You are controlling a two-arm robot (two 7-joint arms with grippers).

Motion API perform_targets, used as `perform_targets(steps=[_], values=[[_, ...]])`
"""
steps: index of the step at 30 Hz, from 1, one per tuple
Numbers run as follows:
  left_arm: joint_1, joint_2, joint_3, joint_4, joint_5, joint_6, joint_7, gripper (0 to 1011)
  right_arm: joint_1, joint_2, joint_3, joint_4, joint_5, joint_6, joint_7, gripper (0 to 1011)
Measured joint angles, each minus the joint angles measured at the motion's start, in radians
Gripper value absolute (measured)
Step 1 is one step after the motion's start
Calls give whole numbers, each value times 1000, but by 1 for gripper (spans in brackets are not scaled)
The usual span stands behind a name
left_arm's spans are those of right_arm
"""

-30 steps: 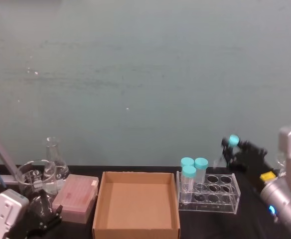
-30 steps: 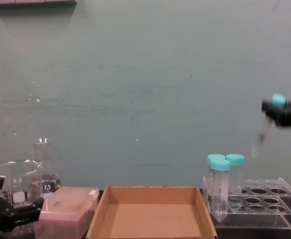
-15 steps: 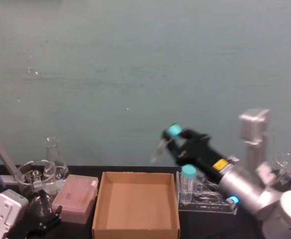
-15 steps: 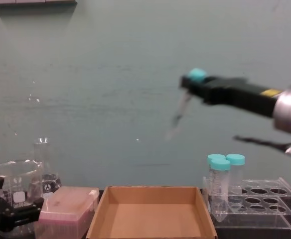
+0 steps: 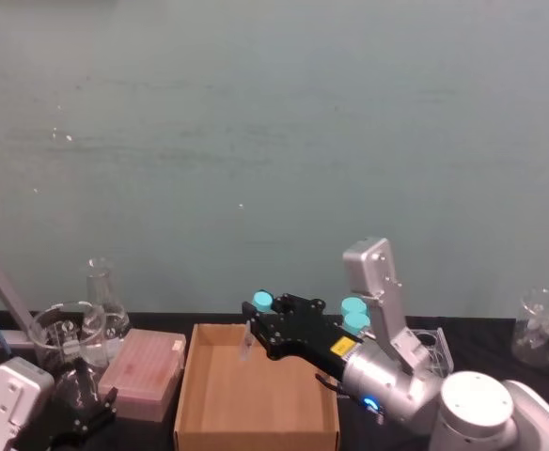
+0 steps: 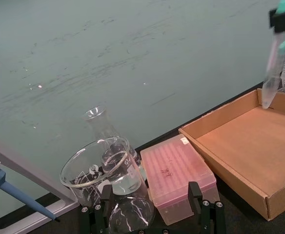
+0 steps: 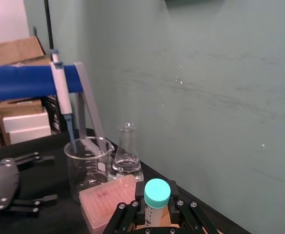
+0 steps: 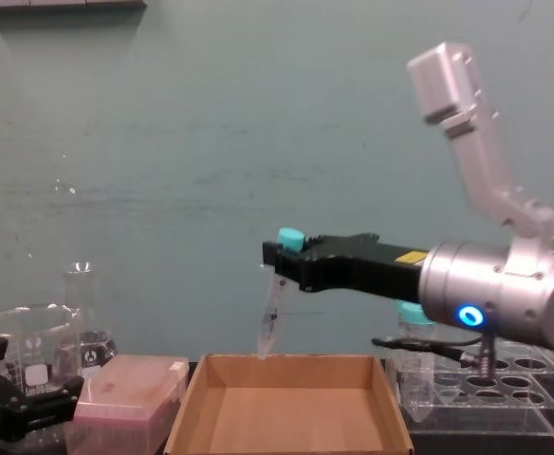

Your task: Use the right hand to move the test tube from the test tube rack into the box.

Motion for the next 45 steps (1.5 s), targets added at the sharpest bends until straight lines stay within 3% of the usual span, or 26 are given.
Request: perform_targets(steps=[6, 17, 29, 33, 40, 42, 45], values=[[0, 0, 0, 0, 0, 0, 0, 1000, 35, -45, -6, 85, -42, -10, -45, 262], [0, 0, 0, 0, 0, 0, 0, 1000, 31, -39, -7, 74, -38, -10, -37, 278], [0, 0, 0, 0, 0, 0, 0, 1000, 29, -36, -8, 68, -33, -10, -32, 634], [0, 0, 0, 0, 0, 0, 0, 1000, 29, -36, -8, 67, -32, -9, -31, 797], [0, 0, 0, 0, 0, 0, 0, 1000, 28, -35, -8, 66, -32, -9, -30, 946], [0, 0, 0, 0, 0, 0, 0, 1000, 8, -21, -3, 57, -35, -38, -17, 1002], [0, 0, 0, 0, 0, 0, 0, 1000, -29, 3, 12, 19, -35, -90, 3, 1002]])
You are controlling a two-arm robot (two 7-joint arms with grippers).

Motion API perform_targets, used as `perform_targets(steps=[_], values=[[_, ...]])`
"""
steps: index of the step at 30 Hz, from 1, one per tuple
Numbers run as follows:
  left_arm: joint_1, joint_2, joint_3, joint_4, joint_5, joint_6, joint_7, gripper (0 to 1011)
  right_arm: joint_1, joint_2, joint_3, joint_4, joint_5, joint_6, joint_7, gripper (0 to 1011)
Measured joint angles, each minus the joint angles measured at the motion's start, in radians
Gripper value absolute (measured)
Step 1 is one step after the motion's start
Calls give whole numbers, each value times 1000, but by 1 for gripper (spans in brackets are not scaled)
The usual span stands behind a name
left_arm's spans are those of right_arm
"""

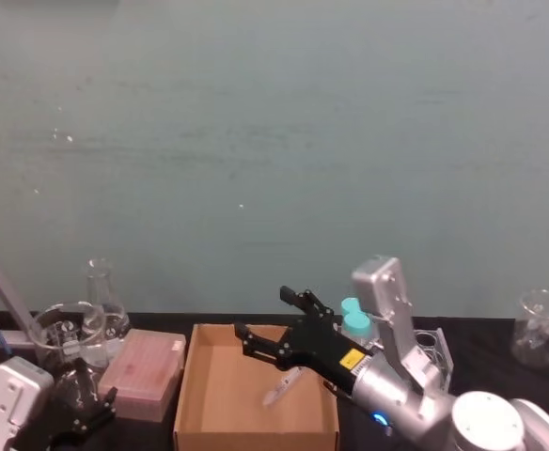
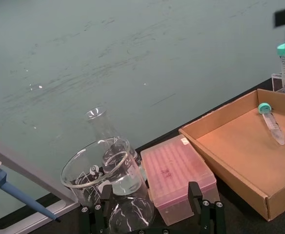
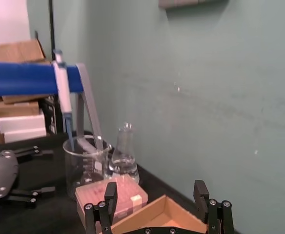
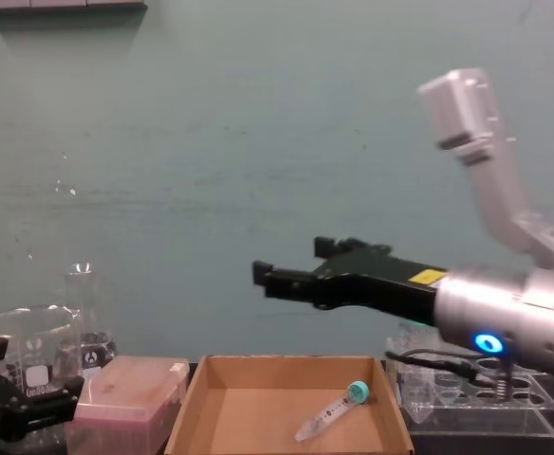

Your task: Use the right hand to move the test tube from the test tube rack into the box.

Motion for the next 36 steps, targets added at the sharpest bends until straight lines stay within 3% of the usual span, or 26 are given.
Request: perform_targets(steps=[4, 7, 11, 14, 15, 17, 21, 28, 36], values=[[0, 0, 0, 0, 0, 0, 0, 1000, -60, 39, 37, -86, 11, -56, 3, 1003], [0, 0, 0, 0, 0, 0, 0, 1000, -116, 70, 79, -162, 7, -92, -39, 1003], [0, 0, 0, 0, 0, 0, 0, 1000, -214, 98, 165, -251, -56, -127, -201, 1003], [0, 0, 0, 0, 0, 0, 0, 1000, -269, 103, 223, -266, -109, -121, -326, 1002], [0, 0, 0, 0, 0, 0, 0, 1000, -269, 103, 223, -266, -109, -121, -326, 1002], [0, 0, 0, 0, 0, 0, 0, 1000, -307, 100, 268, -266, -139, -89, -414, 1003], [0, 0, 0, 0, 0, 0, 0, 1000, -343, 92, 316, -257, -146, -28, -476, 1002], [0, 0, 0, 0, 0, 0, 0, 1000, -365, 68, 363, -248, -110, 106, -492, 1003], [0, 0, 0, 0, 0, 0, 0, 1000, -364, 70, 359, -248, -115, 91, -492, 1002]])
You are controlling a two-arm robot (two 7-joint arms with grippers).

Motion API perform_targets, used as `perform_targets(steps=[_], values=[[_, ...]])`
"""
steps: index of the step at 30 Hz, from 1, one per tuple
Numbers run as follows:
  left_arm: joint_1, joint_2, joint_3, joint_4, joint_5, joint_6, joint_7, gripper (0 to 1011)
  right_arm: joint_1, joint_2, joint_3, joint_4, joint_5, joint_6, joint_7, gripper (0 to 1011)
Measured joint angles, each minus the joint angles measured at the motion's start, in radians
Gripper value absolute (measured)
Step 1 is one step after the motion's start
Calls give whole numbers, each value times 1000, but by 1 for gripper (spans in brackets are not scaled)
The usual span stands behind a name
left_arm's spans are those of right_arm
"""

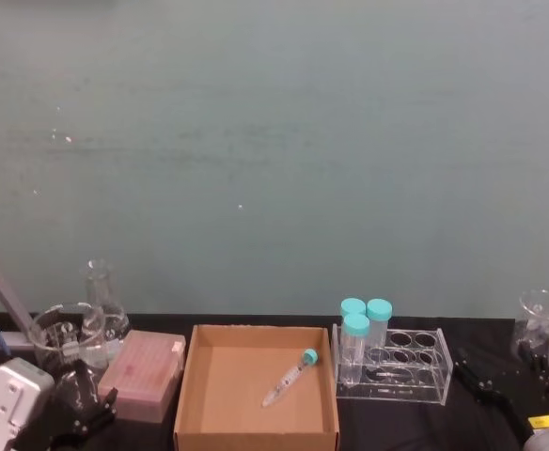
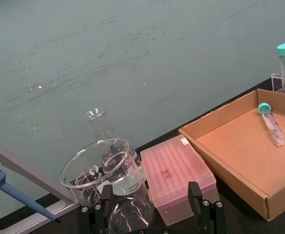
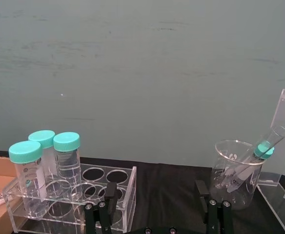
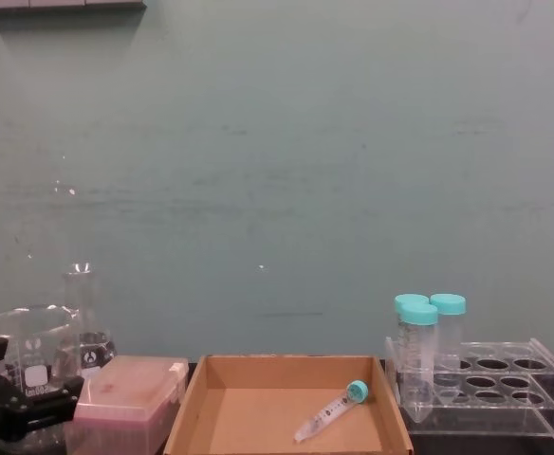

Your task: Use the right hand to move the test tube from the test tube rack into the box.

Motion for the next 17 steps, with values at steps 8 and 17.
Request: perform_targets(steps=[8, 17], values=[[0, 0, 0, 0, 0, 0, 0, 1000, 1, 1, -3, 1, -5, -11, -1, 1002], [0, 0, 0, 0, 0, 0, 0, 1000, 2, 2, -4, 1, -7, -17, -2, 1003]])
